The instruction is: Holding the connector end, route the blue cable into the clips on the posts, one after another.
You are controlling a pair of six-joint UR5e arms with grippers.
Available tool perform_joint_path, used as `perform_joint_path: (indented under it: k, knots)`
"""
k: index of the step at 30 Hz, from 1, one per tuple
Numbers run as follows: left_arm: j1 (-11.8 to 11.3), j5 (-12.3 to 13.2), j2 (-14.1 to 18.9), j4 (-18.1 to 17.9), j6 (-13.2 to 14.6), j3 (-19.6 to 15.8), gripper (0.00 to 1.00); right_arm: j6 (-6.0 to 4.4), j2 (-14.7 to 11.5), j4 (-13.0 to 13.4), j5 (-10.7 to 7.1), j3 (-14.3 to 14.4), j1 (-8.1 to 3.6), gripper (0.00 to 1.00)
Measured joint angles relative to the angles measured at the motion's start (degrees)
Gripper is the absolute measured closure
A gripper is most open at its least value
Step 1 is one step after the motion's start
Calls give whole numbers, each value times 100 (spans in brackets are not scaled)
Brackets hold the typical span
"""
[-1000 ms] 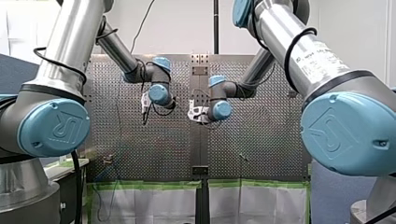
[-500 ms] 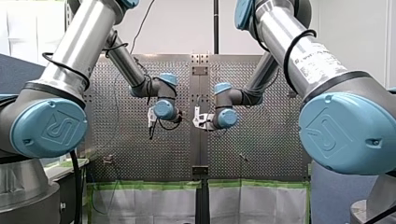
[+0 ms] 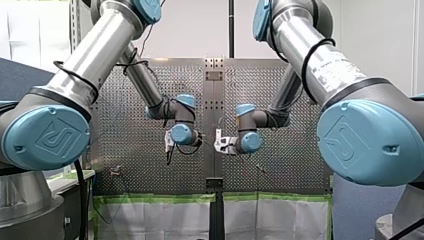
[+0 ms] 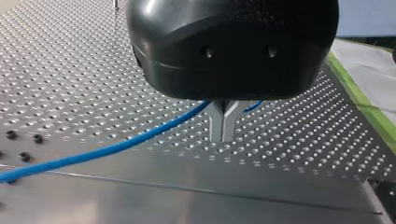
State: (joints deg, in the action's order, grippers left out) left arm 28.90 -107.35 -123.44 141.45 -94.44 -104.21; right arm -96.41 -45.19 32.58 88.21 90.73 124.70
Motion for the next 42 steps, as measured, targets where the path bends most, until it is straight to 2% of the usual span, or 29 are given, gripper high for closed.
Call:
perform_joint_path:
  k: [7,15,19,27,32,38,42]
  knots:
    - [56,-20,-343,-98,-69,0,100,0,302,344,56,220,-106,100]
    - [144,-12,-762,-380,-59,-1,100,6,697,633,102,282,-152,100]
    - [188,-12,-973,-502,-61,0,100,-15,878,811,137,421,-196,100]
    - [290,-22,-1325,-569,-33,0,100,-29,963,1266,184,714,-307,100]
    - [348,-23,-1530,-731,26,0,100,-25,980,1509,183,882,-416,100]
    - [520,-107,-1578,-998,202,1,100,-6,1033,1803,169,955,-495,100]
    - [685,-261,-1585,-1197,263,1,100,23,1204,2022,152,965,-516,100]
